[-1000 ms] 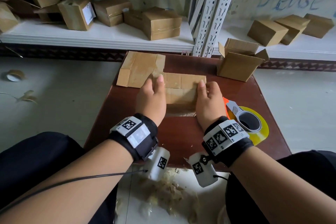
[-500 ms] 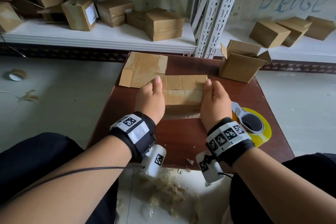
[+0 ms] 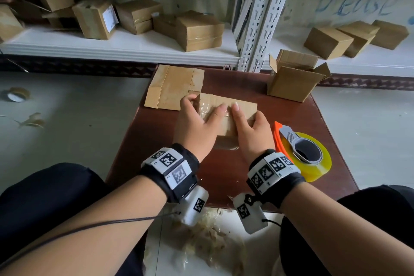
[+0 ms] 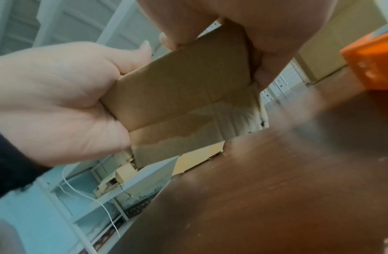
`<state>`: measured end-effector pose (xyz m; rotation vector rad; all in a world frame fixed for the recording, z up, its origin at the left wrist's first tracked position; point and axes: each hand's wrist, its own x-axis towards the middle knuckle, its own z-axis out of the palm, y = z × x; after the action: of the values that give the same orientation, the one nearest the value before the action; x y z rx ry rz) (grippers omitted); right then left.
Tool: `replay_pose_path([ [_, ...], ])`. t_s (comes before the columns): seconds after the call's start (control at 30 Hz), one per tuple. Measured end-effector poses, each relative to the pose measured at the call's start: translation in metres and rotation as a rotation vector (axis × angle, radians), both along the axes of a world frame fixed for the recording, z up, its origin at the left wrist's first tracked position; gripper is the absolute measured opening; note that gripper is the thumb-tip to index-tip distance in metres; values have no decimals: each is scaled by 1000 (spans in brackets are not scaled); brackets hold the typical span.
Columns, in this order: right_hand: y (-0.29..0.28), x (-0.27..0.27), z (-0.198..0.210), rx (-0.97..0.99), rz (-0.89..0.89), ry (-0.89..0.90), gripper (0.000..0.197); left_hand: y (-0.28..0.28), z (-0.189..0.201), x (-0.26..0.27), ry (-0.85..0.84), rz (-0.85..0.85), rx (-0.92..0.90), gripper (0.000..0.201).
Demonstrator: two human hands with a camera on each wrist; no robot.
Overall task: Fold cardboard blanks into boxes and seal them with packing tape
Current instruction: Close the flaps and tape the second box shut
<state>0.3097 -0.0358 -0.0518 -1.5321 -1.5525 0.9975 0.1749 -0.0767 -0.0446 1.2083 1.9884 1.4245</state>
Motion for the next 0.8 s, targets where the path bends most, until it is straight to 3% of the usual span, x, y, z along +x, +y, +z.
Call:
replay_pose_path([
  [0.07, 2, 4, -2, 11, 10, -34, 59, 2, 0, -2, -68, -24, -58, 58],
  [0.13, 2, 6, 0, 27, 10, -46, 57, 2, -2, -8, -140, -56, -79, 64],
  [0.33, 11, 9, 1, 23, -8, 131, 65, -1, -10, -9, -472, -52, -42, 53],
  [0.4, 13, 10, -3, -79, 35, 77, 71, 2, -10, -14, -447, -96, -105, 41],
  [0.5, 12, 11, -7, -161, 10, 113, 59, 6, -7, -21, -395, -159, -161, 59],
  [0.6, 12, 7, -8, -176, -36, 257, 48, 5, -7, -18, -487, -143, -124, 63],
  [0.7, 9, 7, -10, -98, -17, 298, 73, -2, -6, -3, -368, -131, -156, 82],
  [0.73, 10, 8, -12, -62, 9, 274, 86, -3, -6, 0, -321, -126, -161, 78],
  [0.8, 11, 7, -15, -54, 60, 204, 102, -3, -7, -2, -276, -120, -186, 44],
])
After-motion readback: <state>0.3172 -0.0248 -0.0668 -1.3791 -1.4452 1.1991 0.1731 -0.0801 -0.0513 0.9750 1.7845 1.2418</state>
